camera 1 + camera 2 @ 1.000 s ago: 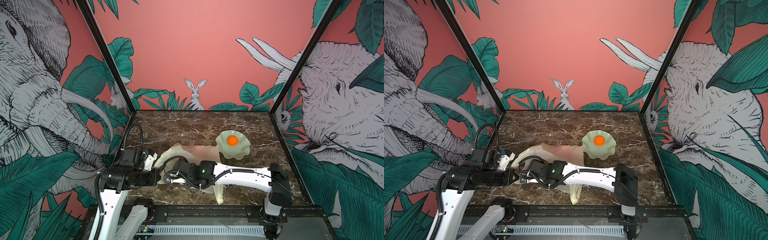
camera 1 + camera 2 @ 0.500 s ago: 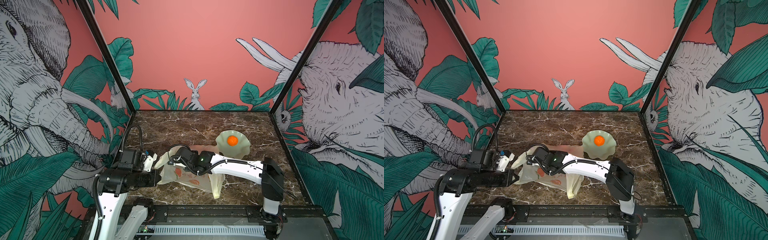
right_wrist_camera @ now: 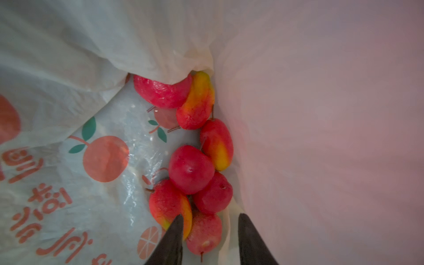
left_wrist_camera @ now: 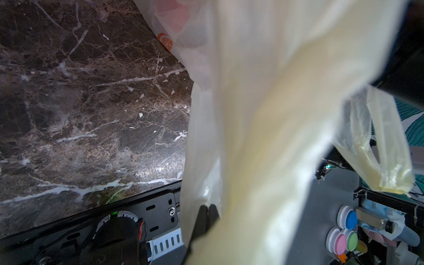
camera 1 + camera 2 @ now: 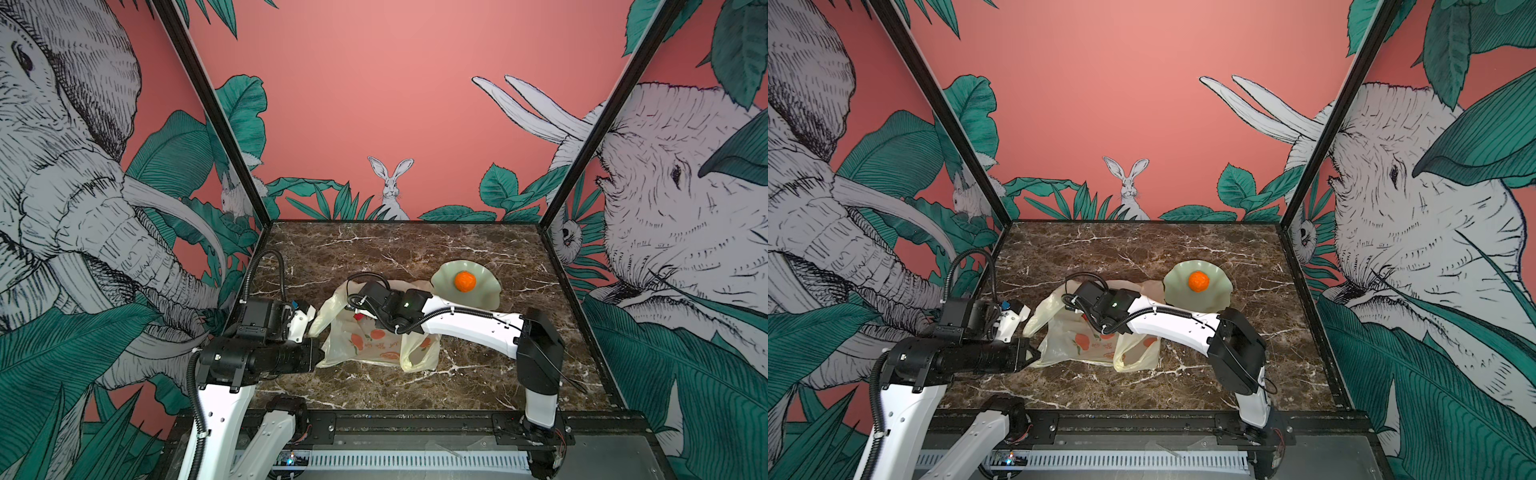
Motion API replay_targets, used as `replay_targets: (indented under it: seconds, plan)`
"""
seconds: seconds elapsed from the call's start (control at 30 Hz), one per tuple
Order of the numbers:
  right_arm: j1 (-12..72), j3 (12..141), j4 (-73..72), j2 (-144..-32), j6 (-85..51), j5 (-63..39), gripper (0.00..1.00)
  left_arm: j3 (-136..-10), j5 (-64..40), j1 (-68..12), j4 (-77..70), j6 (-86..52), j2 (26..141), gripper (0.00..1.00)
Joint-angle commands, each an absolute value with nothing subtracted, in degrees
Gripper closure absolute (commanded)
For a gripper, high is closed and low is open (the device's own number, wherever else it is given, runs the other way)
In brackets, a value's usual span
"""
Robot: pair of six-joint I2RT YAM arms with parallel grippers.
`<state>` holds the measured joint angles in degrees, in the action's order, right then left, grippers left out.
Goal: Take fruits out of the plastic bag
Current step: Take out the fake fruit from the plastic bag.
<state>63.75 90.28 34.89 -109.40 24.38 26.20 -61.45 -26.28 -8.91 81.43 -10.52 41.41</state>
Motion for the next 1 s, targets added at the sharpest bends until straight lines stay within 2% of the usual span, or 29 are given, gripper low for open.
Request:
replay_targets:
  seconds: [0.0, 0.1, 0.23, 0.5, 0.97]
  plan:
    - [63.02, 88.08, 34.26, -108.71, 20.56, 23.98, 0.58, -60.69, -28.67, -9.05, 78.18, -11.07, 42.00, 1.00]
    - [62.84, 87.80, 33.48, -108.96, 18.55, 23.36, 0.56, -59.13, -29.40, -9.05, 75.80, -11.07, 42.07, 1.00]
    - [62.59, 87.60, 33.31, -109.76, 15.82, 24.91, 0.47, -55.37, -31.50, -9.05, 73.00, -11.38, 42.57, 1.00]
    - [61.65, 85.97, 30.32, -109.95, 10.94, 23.82, 0.45, -51.81, -33.24, -9.05, 72.35, -8.79, 42.54, 1.00]
    - [55.29, 85.97, 25.83, -111.31, 1.44, 20.63, 0.33, -49.98, -36.20, -9.05, 71.32, -8.35, 41.49, 1.00]
